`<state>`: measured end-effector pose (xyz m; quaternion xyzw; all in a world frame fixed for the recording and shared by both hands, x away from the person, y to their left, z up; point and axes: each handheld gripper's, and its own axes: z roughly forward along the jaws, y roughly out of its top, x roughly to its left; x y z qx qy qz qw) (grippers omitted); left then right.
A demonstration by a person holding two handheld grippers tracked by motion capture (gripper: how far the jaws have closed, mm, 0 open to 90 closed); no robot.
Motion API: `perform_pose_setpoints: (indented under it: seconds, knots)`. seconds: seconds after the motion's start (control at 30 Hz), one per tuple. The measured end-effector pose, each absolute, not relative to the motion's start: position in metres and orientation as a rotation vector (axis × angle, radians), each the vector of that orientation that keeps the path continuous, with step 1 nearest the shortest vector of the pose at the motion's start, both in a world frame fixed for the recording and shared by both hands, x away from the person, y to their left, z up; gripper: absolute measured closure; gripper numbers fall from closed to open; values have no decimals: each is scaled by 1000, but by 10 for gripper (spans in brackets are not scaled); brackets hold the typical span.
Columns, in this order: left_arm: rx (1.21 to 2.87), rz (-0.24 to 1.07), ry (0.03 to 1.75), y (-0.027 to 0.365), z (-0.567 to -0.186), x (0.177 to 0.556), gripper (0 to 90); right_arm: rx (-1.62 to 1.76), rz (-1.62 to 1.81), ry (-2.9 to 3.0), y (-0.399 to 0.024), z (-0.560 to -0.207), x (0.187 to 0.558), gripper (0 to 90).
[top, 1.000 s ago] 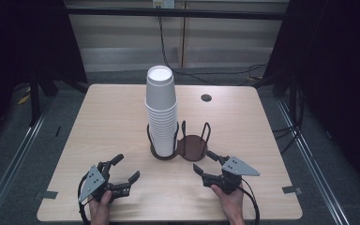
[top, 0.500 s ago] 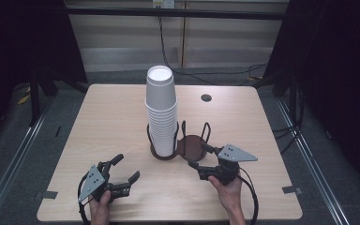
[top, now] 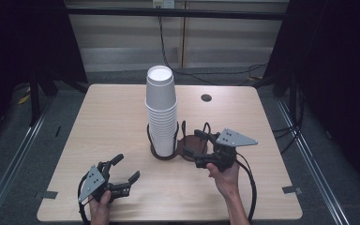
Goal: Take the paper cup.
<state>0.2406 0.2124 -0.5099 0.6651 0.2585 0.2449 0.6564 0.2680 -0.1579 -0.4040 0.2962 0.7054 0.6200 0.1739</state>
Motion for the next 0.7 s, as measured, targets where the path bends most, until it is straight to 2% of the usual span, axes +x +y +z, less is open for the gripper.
perform_pose_setpoints:
  seconds: [0.23,0.43,0.7]
  knots:
    - [1507,552,585,212,-510,241,154,818,1721,2073,-150,-385,275,270]
    - [1511,568,585,213,-510,241,154,764,1744,2129,-144,-362,288,173]
    - [1509,559,585,213,-510,241,154,735,1741,2126,-139,-342,298,178]
